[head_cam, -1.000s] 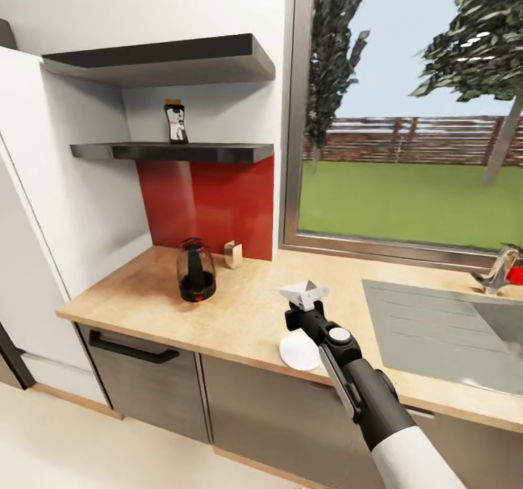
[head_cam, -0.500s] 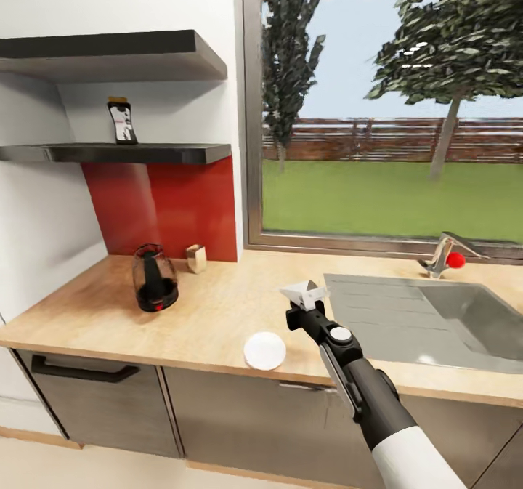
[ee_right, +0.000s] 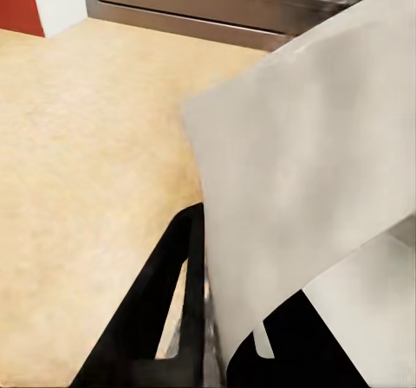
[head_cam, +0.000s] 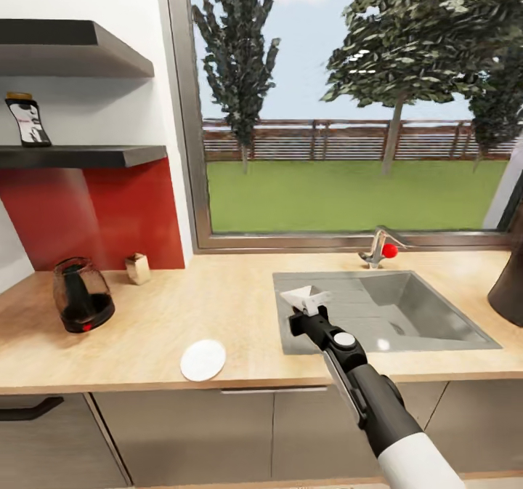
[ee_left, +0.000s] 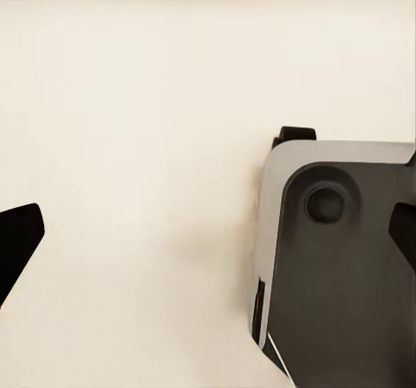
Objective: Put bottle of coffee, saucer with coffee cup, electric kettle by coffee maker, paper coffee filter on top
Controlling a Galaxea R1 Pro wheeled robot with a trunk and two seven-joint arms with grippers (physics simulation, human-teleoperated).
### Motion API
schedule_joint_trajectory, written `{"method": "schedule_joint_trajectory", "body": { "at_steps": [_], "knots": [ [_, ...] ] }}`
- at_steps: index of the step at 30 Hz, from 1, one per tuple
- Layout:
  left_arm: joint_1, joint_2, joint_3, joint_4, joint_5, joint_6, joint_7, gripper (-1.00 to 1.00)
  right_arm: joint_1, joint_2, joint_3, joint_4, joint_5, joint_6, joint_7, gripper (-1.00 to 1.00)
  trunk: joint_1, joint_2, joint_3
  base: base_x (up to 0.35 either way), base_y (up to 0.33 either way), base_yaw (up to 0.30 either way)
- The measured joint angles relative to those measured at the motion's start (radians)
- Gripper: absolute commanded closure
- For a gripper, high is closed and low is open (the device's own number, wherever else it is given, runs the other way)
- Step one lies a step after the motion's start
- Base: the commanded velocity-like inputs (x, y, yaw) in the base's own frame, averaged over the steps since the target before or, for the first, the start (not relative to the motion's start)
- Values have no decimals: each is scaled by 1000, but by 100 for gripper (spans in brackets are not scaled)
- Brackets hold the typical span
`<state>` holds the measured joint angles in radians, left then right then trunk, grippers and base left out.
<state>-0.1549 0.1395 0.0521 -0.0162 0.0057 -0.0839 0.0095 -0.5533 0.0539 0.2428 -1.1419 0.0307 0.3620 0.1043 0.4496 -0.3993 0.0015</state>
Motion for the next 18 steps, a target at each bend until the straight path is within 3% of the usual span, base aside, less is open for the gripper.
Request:
{"method": "schedule_joint_trajectory", "body": {
  "at_steps": [5,18],
  "knots": [
    [0,0,0,0,0,0,0,-100,3,-12,0,-7,0,-2,46,100,0,0,2,0,-271,-300],
    [0,0,0,0,1,0,0,-100,3,-13,0,-14,1,-2,52,100,0,0,8,0,-274,-300]
  ]
}}
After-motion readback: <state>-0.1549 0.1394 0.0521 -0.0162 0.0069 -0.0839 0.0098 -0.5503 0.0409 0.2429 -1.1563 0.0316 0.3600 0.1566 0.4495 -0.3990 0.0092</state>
